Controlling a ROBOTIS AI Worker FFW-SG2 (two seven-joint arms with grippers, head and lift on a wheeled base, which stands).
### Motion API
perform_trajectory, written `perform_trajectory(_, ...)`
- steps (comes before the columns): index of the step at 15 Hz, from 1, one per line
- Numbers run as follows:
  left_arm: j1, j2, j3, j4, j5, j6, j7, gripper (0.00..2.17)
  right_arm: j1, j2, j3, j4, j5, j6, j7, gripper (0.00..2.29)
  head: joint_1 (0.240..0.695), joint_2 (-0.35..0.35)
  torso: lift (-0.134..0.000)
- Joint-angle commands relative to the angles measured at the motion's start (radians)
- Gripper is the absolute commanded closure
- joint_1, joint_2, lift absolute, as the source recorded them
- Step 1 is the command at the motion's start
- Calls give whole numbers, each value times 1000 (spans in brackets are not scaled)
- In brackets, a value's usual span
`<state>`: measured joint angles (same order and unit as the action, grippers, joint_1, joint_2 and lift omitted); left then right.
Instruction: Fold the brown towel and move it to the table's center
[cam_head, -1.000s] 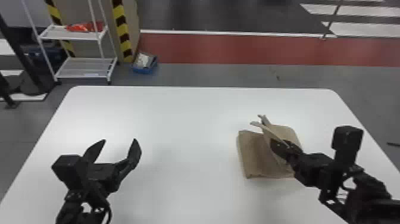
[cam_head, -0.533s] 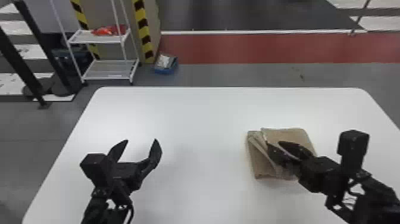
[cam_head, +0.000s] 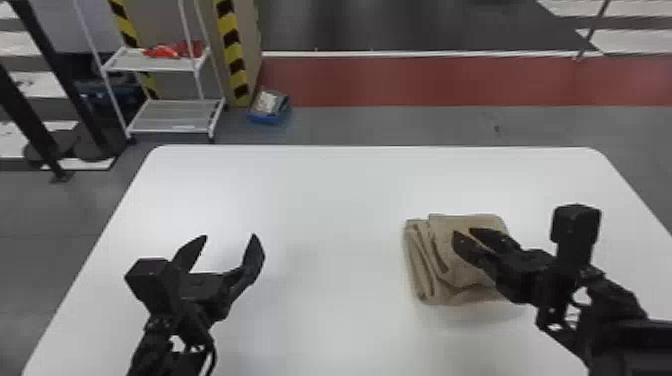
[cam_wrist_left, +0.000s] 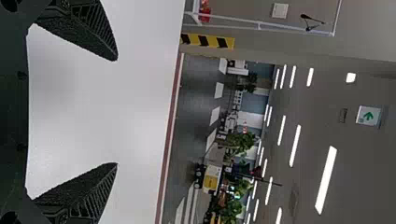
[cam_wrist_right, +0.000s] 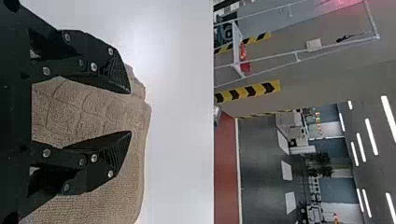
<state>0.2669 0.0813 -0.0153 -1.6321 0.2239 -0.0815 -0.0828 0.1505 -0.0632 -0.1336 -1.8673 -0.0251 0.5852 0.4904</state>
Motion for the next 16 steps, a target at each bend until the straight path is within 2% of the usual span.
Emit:
perform_trajectory(1,1,2,0,0,0,-2,0,70,-37,0,49,51,89,15,-32,2047,695,11,-97)
perform_trajectory(6,1,0,0,0,0,1,0,70,-109,0,114,157,126,34,-47,2047,695,22,-97)
perform_trajectory(10,1,0,0,-2,0,1,0,70,-118,0,204,166,128,31,-44,2047,695,50,-97)
perform_trajectory(13,1,0,0,0,0,1,0,70,-98,0,269,149,126,3,-18,2047,695,92,-97)
perform_trajectory(16,0,2,1,0,2,1,0,70,-80,-3,302,125,132,-31,50,2047,695,147,-97)
